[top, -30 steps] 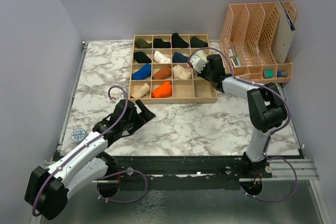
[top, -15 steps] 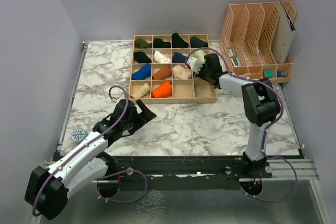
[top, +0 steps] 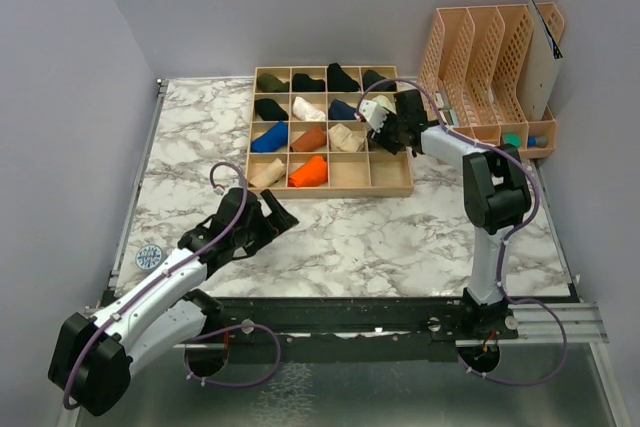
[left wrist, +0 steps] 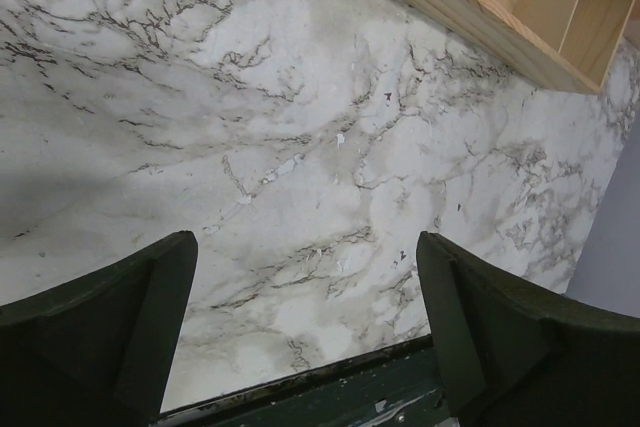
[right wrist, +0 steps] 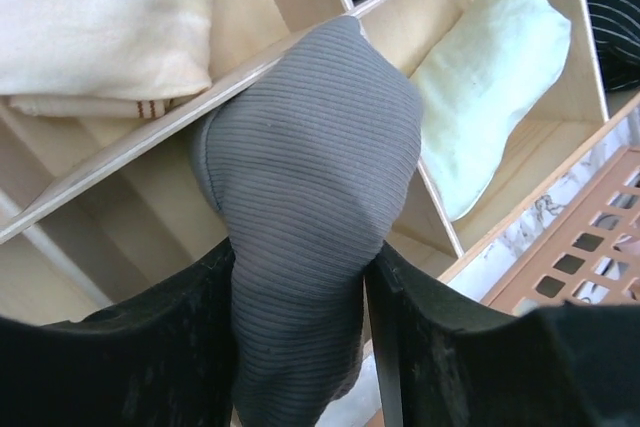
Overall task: Roll the underwear
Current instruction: Place the underwear in the storage box.
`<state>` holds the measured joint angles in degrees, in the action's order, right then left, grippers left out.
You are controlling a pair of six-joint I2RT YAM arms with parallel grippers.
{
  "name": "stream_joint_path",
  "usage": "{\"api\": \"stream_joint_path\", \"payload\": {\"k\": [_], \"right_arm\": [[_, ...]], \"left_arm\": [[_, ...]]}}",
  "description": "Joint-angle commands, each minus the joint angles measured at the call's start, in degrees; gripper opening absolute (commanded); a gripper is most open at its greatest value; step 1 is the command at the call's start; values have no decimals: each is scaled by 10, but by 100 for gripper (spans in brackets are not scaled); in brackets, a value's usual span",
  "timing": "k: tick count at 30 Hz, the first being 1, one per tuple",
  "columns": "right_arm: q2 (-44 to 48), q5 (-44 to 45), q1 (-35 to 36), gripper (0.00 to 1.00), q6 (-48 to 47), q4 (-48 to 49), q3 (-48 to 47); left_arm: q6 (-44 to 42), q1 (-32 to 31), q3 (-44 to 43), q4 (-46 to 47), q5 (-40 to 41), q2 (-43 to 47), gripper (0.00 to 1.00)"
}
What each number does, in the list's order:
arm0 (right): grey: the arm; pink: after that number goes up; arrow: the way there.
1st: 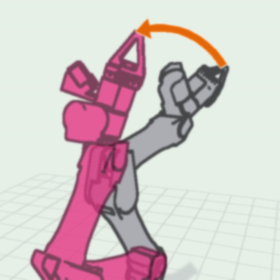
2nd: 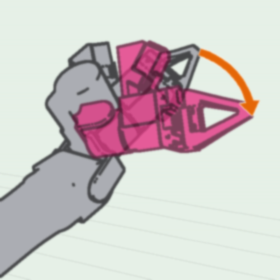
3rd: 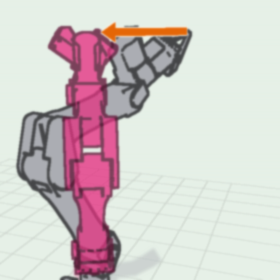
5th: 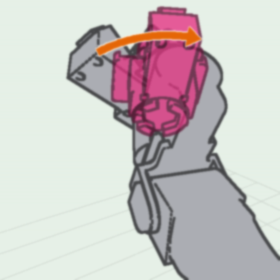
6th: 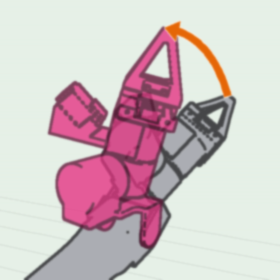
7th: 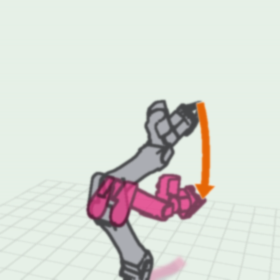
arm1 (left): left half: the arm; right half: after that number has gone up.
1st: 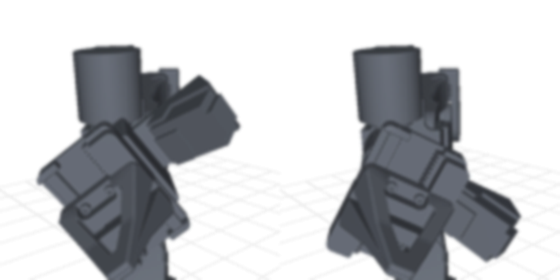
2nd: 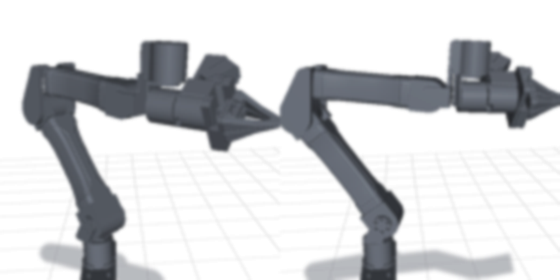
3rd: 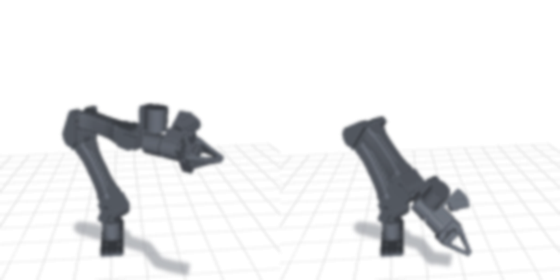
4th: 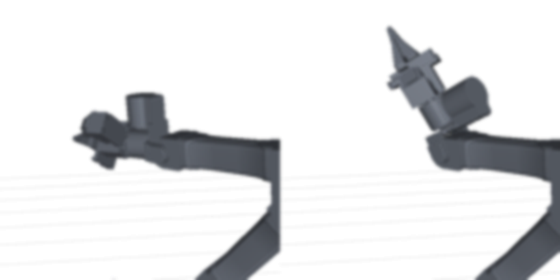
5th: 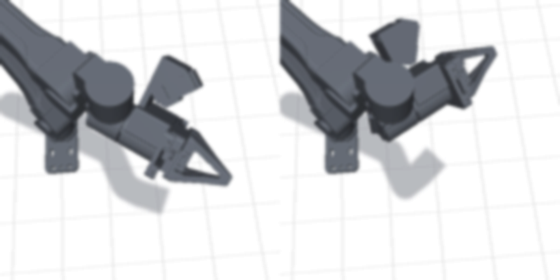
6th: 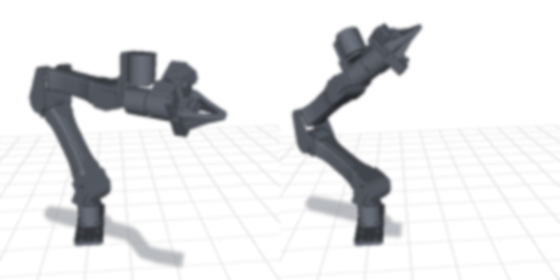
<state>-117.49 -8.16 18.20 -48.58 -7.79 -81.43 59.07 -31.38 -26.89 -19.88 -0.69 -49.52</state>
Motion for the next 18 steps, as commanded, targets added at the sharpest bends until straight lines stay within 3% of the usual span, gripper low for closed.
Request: {"api": "stream_joint_path", "payload": {"k": [1, 4, 18], "right_arm": [[-13, -61, -12, 53, -3, -145, -21], [8, -74, -19, 79, -9, -174, -33], [105, -119, -27, 81, 35, -196, -52]], "left_arm": [[-13, 5, -24, -9, -14, -15, 98], [-15, 6, -29, -5, -19, -28, 98], [-21, 7, -40, 4, -36, -56, 98]]}}
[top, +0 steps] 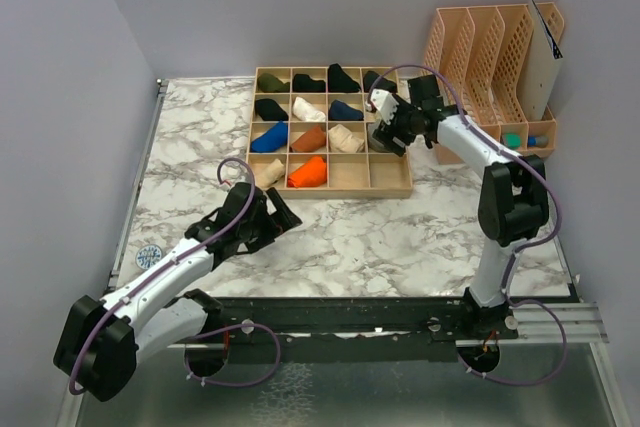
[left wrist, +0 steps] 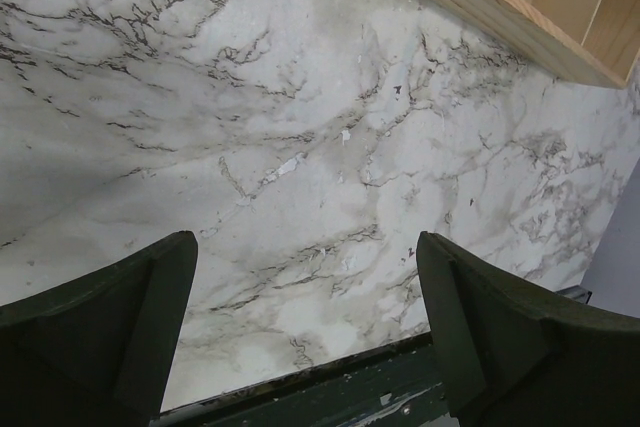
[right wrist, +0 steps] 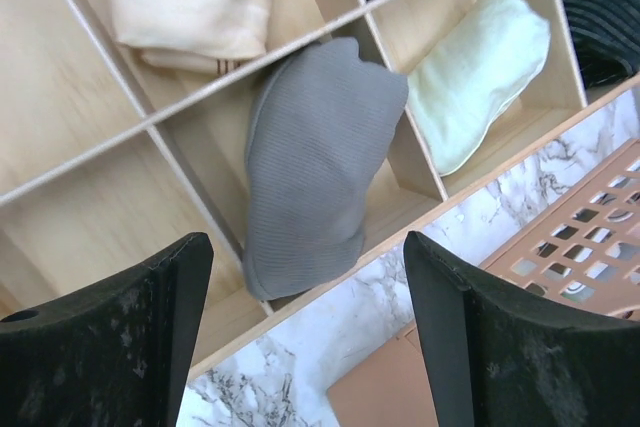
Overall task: Roll the underwear
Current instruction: Place the underwear in the storage box.
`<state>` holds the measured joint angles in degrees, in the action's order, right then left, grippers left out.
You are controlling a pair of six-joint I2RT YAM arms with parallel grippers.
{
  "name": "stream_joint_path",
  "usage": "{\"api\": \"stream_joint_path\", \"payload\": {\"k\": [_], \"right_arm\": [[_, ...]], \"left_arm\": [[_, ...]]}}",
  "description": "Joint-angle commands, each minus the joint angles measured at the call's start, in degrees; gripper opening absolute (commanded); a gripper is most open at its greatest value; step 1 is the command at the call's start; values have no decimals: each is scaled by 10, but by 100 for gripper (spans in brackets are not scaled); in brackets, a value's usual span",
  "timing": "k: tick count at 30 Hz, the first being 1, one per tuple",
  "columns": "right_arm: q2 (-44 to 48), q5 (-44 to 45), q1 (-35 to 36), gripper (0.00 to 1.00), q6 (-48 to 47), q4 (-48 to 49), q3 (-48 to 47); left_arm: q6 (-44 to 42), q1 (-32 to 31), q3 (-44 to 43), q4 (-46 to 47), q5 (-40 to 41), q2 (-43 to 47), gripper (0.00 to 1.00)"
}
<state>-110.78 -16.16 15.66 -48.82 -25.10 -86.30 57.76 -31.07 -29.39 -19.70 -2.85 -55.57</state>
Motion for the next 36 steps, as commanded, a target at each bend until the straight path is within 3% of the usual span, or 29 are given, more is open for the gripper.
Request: {"api": "stream_joint_path", "payload": {"k": [1, 8, 11, 22, 36], "right_arm": [[41, -34, -2, 81, 58, -4, 3], [44, -68, -5, 81, 263, 98, 41], [23, -6, -4, 82, 355, 80, 22], [6, 74, -11, 70, 372, 78, 41], [-68, 34, -11, 67, 357, 67, -46]], "left_arm": [[-8, 4, -14, 1, -13, 8, 98], [-11, 4, -26, -14, 3, 30, 98], [-16, 4, -32, -26, 12, 36, 98], [-16, 4, -32, -27, 12, 27, 98], [-16, 5, -28, -23, 10, 26, 98]]}}
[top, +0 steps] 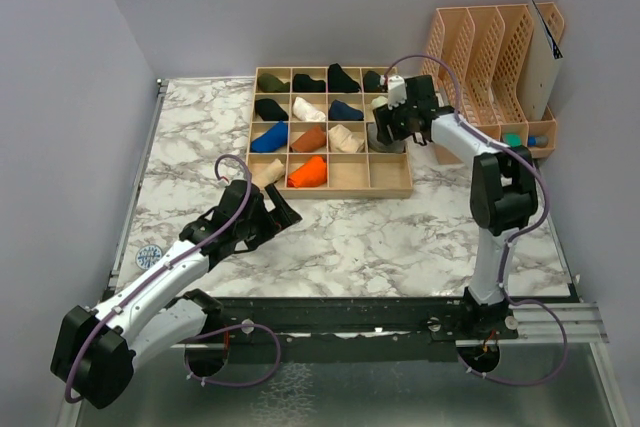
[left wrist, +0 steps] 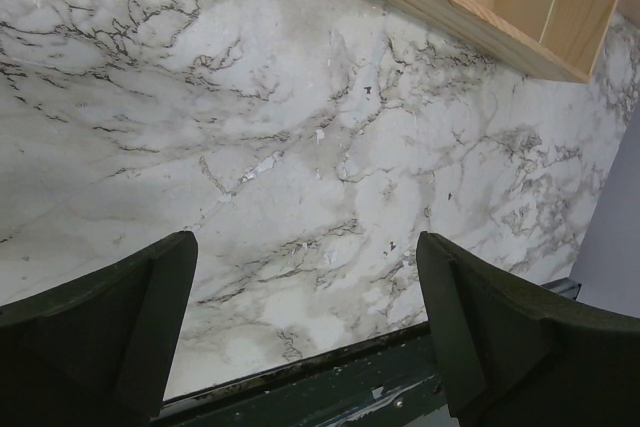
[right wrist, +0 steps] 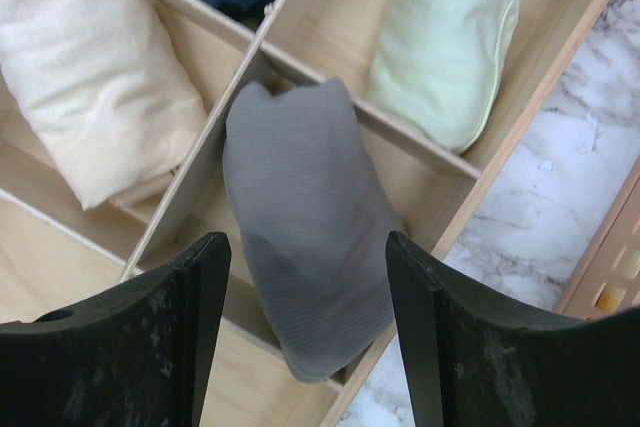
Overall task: Roll the underwear
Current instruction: Place the underwear in the storage box.
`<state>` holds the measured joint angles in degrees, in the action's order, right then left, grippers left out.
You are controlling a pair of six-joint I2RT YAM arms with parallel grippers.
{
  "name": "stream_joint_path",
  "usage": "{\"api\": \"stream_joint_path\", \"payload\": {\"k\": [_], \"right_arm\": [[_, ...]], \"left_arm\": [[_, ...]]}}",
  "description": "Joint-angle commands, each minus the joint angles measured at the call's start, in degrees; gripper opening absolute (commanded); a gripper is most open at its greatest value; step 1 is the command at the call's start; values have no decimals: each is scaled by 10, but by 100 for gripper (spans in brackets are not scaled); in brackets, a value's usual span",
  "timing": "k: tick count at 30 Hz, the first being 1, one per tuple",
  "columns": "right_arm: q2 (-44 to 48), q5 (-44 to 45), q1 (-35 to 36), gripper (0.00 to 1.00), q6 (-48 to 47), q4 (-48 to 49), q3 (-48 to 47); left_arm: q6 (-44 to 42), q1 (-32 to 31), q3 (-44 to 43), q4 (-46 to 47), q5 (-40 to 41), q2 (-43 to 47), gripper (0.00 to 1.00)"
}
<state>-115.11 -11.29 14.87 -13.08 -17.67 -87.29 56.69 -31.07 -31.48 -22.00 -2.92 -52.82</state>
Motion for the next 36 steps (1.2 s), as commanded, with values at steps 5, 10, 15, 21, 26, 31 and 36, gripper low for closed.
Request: {"api": "stream_joint_path", "payload": {"k": [5, 10, 15, 21, 26, 31, 36], "right_arm": [[-58, -27, -4, 67, -7, -14, -60], [-89, -42, -4, 63, -10, -25, -77], [-105, -33, -2, 51, -30, -21, -72], [-110, 14, 26, 43, -83, -34, -71], [-133, 46, 42, 43, -116, -54, -90], [-186, 91, 51, 44, -134, -137, -148], [-189, 93, 54, 46, -119, -125, -128]], "left_arm": [[-10, 5, -8, 1, 10, -7, 98], [-13, 5, -5, 2, 12, -13, 98], [-15, 6, -5, 6, 9, -26, 98], [-12, 7, -1, 26, 0, -42, 98], [-14, 7, -4, 28, -7, -51, 98], [-13, 7, 0, 29, -6, -46, 98], [-12, 7, 3, 35, -16, -50, 98]]}}
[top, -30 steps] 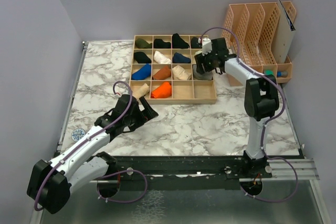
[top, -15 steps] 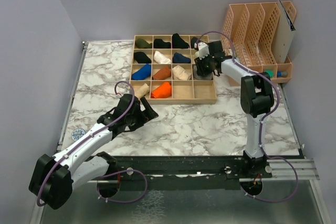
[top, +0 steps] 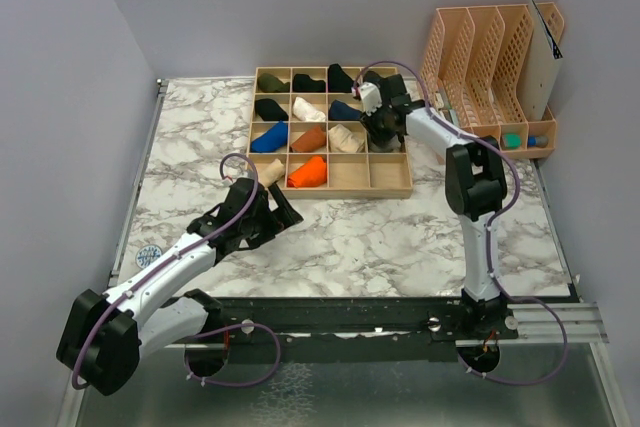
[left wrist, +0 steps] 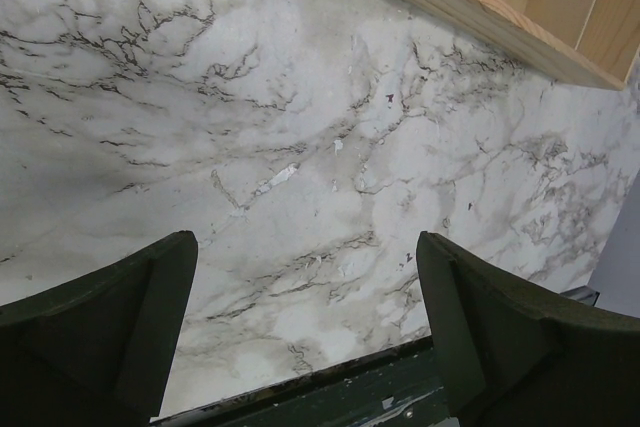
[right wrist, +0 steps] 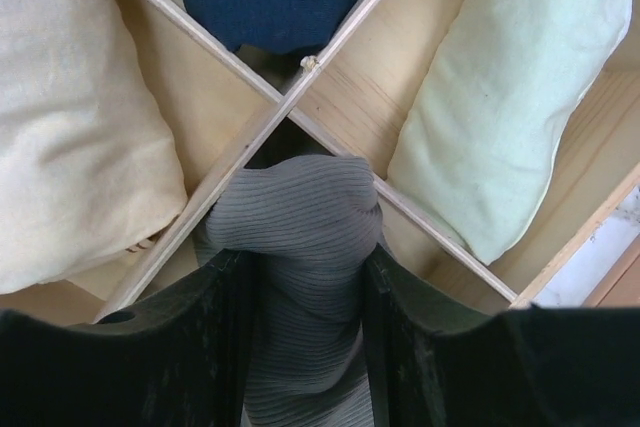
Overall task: Roll the underwear
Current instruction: Place the underwear in the storage box.
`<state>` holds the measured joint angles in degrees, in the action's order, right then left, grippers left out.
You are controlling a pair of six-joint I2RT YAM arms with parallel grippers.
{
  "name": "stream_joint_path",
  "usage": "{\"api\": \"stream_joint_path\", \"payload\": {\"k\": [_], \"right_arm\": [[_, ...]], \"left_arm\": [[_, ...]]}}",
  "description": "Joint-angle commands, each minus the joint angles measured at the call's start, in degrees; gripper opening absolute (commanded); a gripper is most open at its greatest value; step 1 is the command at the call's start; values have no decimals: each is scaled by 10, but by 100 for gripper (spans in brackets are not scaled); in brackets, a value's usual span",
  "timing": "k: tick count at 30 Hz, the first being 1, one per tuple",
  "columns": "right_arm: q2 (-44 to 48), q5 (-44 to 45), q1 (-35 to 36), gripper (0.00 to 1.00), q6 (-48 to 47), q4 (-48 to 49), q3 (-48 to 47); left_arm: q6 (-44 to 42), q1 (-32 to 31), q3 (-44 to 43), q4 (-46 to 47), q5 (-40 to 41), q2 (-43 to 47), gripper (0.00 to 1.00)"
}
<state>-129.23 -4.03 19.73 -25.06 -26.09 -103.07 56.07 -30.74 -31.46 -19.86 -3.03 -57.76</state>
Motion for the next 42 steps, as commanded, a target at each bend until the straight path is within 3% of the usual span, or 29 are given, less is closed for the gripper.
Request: {"api": "stream_joint_path", "payload": {"k": [1, 9, 18, 25, 32, 42], "right_arm": [[-41, 16, 6, 48, 7, -30, 40], [19, 15, 5, 68, 39, 21, 67], [98, 5, -1, 75, 44, 11, 54], [135, 4, -16, 76, 78, 20, 100], [172, -28, -23, 70, 117, 85, 213], [134, -68, -37, 62, 135, 65, 177]], "left_arm": [[-8, 4, 1, 12, -17, 0, 98], [-10, 4, 0, 0, -12, 19, 98], [-10, 4, -9, -5, -14, 21, 98], [-12, 4, -6, -10, -11, 34, 98], [-30, 5, -9, -18, -9, 52, 99], [-43, 5, -31, -58, 19, 88, 99]]}}
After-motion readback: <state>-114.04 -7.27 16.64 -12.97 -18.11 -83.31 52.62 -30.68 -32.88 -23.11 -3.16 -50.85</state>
